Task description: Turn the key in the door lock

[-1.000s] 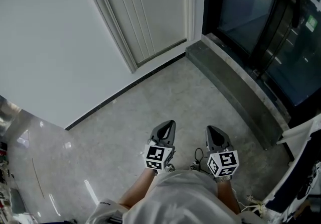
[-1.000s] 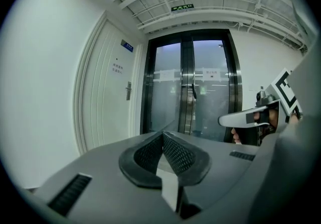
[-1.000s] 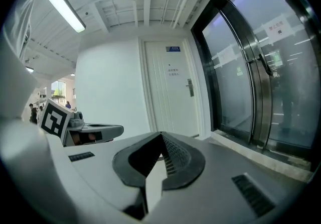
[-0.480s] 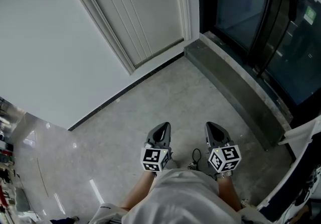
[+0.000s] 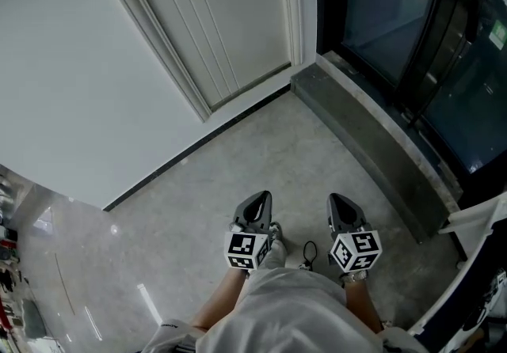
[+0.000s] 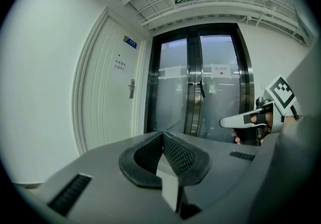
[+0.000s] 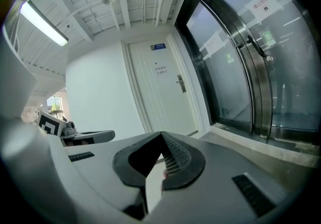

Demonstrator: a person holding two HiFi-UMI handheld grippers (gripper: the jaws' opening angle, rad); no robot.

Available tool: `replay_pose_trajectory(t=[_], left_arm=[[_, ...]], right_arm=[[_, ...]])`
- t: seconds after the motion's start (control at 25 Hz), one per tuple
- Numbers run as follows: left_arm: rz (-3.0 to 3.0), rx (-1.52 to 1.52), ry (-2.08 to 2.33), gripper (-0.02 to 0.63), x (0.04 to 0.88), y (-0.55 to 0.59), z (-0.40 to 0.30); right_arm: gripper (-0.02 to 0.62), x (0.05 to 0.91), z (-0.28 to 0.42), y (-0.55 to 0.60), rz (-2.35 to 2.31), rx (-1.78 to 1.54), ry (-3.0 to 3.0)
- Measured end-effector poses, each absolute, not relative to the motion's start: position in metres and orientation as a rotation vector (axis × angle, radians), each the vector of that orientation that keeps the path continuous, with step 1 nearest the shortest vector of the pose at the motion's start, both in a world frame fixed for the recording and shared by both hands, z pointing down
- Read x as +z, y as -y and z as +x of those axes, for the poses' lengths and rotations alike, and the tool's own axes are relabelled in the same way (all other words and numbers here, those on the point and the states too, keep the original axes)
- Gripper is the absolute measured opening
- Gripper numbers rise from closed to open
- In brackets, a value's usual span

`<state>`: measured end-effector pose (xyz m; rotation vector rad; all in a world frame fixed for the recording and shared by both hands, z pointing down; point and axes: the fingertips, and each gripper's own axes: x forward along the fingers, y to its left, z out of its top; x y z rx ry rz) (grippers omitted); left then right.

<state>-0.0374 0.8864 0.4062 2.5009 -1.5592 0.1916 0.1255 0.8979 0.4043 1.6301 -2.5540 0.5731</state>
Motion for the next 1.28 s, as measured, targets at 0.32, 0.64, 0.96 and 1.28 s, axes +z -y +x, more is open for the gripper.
replay_pose_trajectory(t=[0.32, 0.64, 0.96, 1.28], left_arm=[[2.571, 0.104, 1.497, 0.008, 0.385, -0.787, -0.065], [2.589, 0.087, 1.475, 0.008, 0.380, -0.717, -0.120], [2.580, 0.069, 1.473, 0.008, 0.379, -0.673, -0.147], [2.529, 0.119, 1.520, 0.008, 0.397, -0.629, -0.145]], right_arm=[[0.002, 0.381, 0.081, -0.810, 1.640, 0.476, 2.528], [0.002, 0.372, 0.023, -0.742, 1.688, 0.417, 2.497], [0.002, 0.377, 0.000, -0.695, 1.691, 0.447, 2.454], [0.002, 0.392, 0.007, -0.640, 1.665, 0.466, 2.485]])
